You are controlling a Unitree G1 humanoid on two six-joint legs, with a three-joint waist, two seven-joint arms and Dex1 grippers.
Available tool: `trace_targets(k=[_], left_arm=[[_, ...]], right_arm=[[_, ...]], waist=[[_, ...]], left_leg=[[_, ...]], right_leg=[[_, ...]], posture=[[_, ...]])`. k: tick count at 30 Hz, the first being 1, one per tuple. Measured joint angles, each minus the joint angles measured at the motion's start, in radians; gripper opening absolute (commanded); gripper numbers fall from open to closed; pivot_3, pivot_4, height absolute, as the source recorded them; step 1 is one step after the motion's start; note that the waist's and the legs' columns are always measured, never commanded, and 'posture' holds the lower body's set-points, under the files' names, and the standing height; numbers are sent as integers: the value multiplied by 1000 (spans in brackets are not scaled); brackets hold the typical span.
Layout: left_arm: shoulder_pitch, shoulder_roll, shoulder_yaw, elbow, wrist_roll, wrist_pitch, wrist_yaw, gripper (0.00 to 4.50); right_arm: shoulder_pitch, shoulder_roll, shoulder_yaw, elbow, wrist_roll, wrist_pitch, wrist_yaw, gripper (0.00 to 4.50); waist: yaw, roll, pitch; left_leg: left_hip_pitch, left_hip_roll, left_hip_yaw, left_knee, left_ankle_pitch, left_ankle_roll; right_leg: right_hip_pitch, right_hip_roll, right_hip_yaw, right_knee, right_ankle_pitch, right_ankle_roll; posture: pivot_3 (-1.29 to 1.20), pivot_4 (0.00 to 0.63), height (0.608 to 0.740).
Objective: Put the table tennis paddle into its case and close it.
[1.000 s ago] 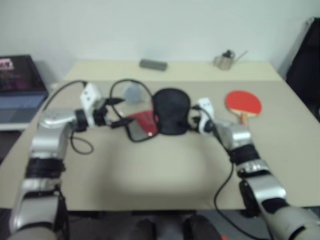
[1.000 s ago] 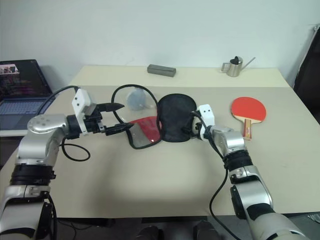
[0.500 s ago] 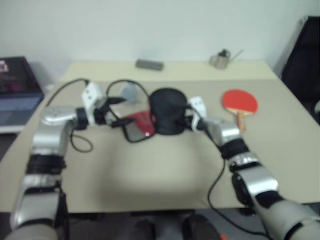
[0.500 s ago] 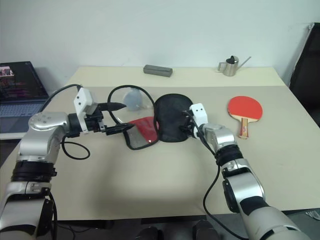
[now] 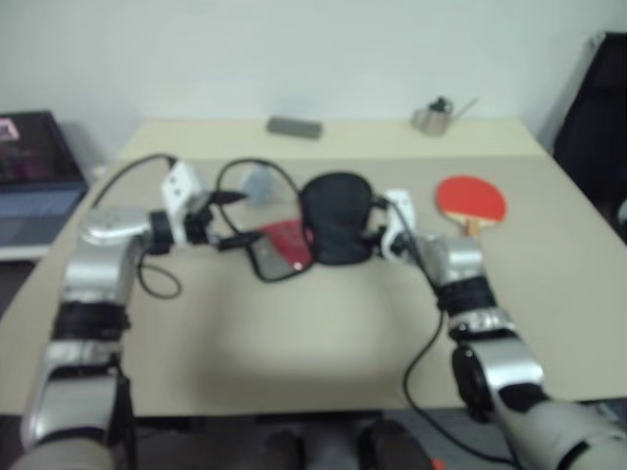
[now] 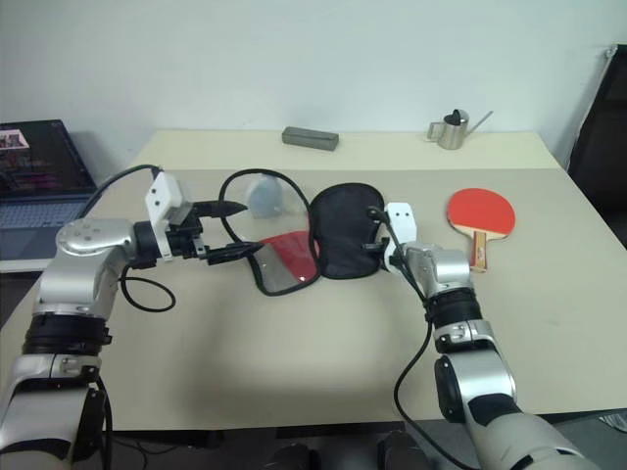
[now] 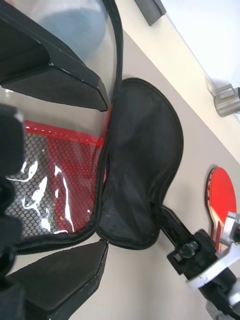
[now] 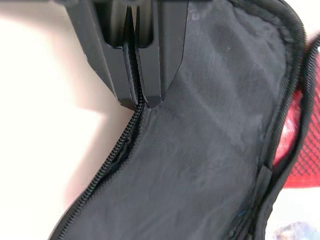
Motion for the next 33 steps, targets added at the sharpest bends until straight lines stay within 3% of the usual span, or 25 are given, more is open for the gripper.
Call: trace_targets(k=[13,29,33], left_arm=[[-10,-15,-19,0,1,0,-43,4500],[-23,-29,-26,1,2,0,-57,4500],[-23,-34,-26,1,2,0,-60,4500]], right_arm=[[115,27,-167,-273,51,207,-209,15],[185,-1,-176,-391,72,272,-202,15],[185,-11,-171,-391,68,265,-202,1270]], waist=[[0,0,0],[0,0,0],[0,0,0]], left_leg=[[0,0,0,0,0,0],[0,0,0,0,0,1],[0,0,0,0,0,1]], right_leg=[[0,0,0,1,0,0],[0,0,0,1,0,0],[0,1,0,1,0,0]], posture=[[0,150,740],[0,150,740],[0,150,740]])
